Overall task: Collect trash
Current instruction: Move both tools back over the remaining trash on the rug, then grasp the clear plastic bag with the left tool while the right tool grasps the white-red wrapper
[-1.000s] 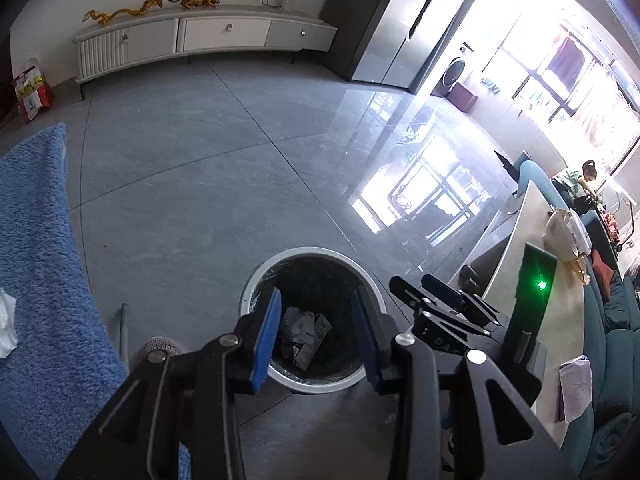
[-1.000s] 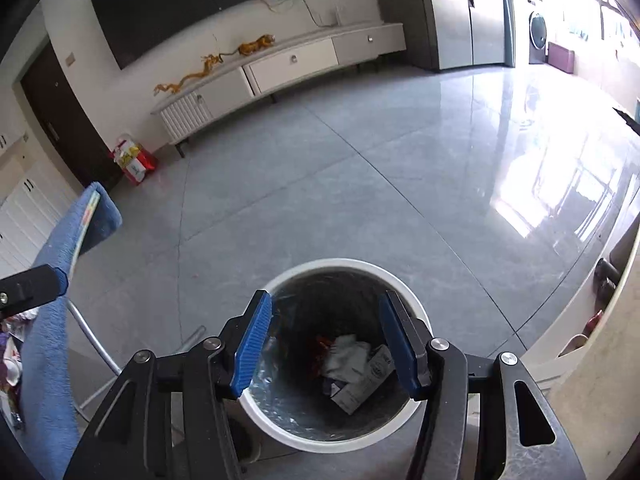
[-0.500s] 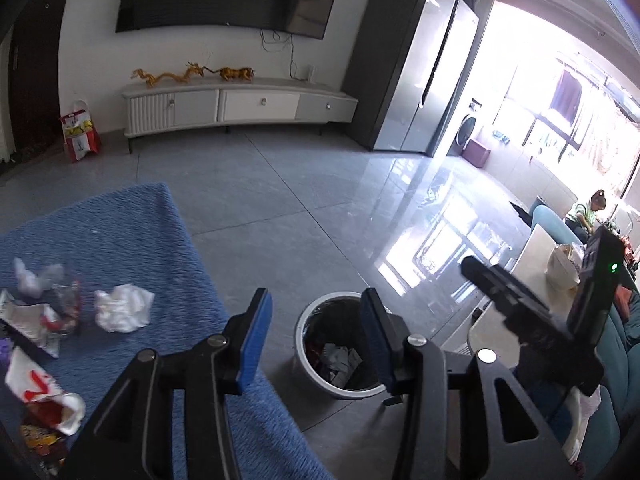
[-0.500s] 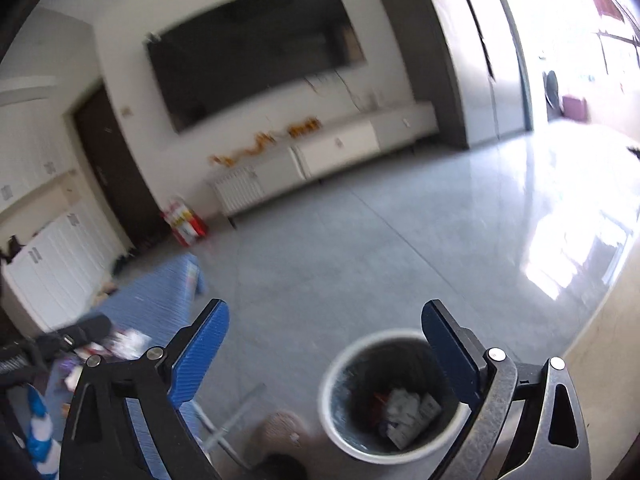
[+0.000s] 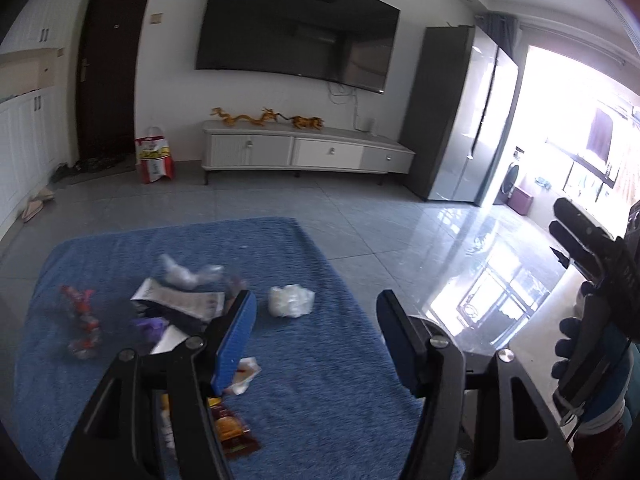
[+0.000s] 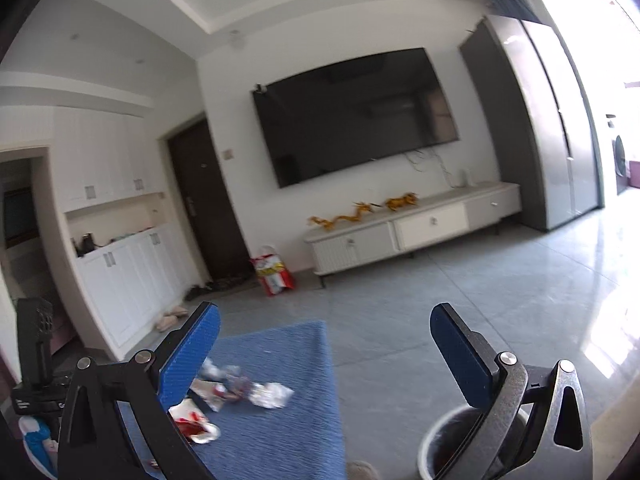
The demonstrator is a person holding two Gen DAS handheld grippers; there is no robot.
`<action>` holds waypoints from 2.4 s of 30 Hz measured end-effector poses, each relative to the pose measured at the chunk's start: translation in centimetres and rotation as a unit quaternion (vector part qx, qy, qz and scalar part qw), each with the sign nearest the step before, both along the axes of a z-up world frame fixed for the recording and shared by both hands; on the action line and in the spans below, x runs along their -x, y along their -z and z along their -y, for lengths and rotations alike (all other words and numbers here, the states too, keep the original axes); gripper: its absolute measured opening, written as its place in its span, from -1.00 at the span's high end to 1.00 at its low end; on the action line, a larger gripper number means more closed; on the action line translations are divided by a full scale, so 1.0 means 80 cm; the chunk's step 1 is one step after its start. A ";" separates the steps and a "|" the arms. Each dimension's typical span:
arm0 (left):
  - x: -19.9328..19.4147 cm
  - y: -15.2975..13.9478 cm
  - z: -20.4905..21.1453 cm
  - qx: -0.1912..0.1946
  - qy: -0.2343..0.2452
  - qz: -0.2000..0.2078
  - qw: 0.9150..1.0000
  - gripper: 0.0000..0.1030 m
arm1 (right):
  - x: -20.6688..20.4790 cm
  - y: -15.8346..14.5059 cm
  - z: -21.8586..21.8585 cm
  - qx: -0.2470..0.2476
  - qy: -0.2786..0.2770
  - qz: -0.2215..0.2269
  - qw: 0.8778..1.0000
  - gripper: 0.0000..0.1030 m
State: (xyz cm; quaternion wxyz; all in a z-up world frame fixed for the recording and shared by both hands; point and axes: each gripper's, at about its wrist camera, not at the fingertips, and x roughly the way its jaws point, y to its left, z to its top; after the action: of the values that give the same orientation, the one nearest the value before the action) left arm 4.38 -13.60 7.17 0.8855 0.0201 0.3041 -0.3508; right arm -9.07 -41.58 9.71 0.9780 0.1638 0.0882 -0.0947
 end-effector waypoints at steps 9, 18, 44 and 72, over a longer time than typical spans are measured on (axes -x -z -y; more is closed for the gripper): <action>-0.034 0.037 -0.128 -0.013 -0.078 -0.012 0.997 -0.31 | -0.044 0.010 -0.058 -0.002 -0.063 -0.041 0.997 -1.00; -0.085 0.093 -0.197 -0.035 -0.138 -0.055 0.988 -0.31 | -0.116 0.060 -0.096 -0.021 -0.114 -0.108 0.987 -1.00; -0.268 0.222 -0.187 -0.121 -0.210 -0.129 0.962 -0.04 | -0.289 0.259 -0.239 -0.027 -0.307 -0.312 0.899 -0.25; -0.132 0.140 -0.252 -0.040 -0.214 -0.091 0.972 0.73 | -0.181 0.196 -0.182 -0.040 -0.261 -0.240 0.934 0.42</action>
State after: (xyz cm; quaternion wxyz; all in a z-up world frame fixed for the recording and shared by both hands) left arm 14.91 6.55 -4.03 0.9072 -0.0423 0.3940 -0.1411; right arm 5.38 -27.01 -5.94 0.9108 0.1462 0.3632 0.1312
